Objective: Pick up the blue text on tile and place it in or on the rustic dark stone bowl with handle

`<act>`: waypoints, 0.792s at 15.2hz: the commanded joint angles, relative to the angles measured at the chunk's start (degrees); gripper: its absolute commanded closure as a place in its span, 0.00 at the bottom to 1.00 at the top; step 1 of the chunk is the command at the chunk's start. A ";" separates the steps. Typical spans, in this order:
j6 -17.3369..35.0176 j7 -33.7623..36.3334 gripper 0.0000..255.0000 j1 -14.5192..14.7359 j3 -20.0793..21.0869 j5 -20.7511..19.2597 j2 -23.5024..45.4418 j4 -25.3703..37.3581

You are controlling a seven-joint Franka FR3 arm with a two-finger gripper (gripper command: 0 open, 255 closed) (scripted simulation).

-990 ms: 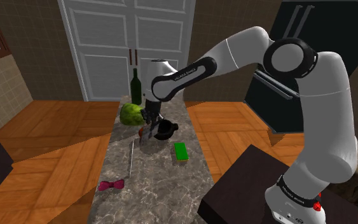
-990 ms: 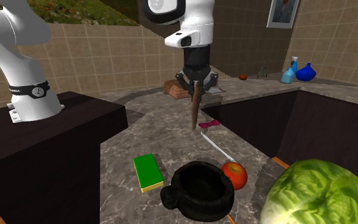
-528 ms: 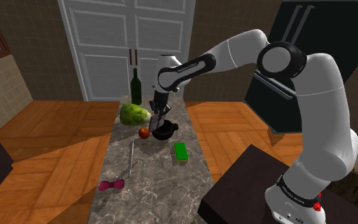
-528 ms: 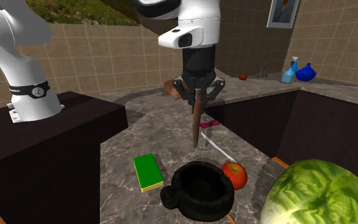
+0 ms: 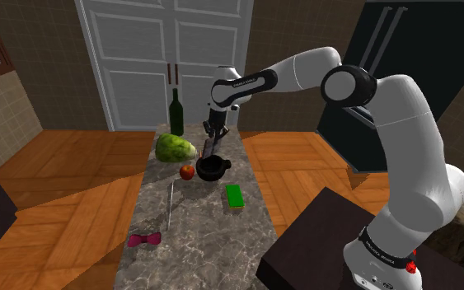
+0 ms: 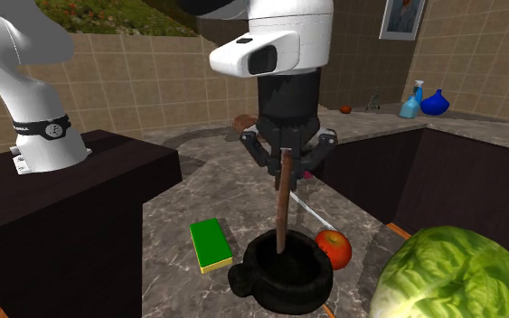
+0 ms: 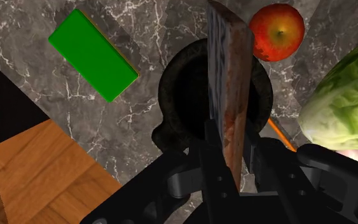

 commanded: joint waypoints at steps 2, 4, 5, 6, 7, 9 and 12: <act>1.35 -0.35 1.00 -0.14 -0.17 -0.16 1.00 -0.40; 2.36 -0.37 1.00 -0.05 -0.31 -0.31 1.82 -0.60; 2.84 -0.38 1.00 -0.01 -0.39 -0.39 2.26 -0.64; 3.34 -0.39 1.00 0.04 -0.46 -0.46 2.68 -0.73; 3.82 -0.40 1.00 0.09 -0.53 -0.54 3.12 -0.77; 4.76 -0.43 1.00 0.19 -0.68 -0.69 4.03 -0.81; 6.12 -0.46 1.00 0.35 -0.92 -0.92 5.46 -0.75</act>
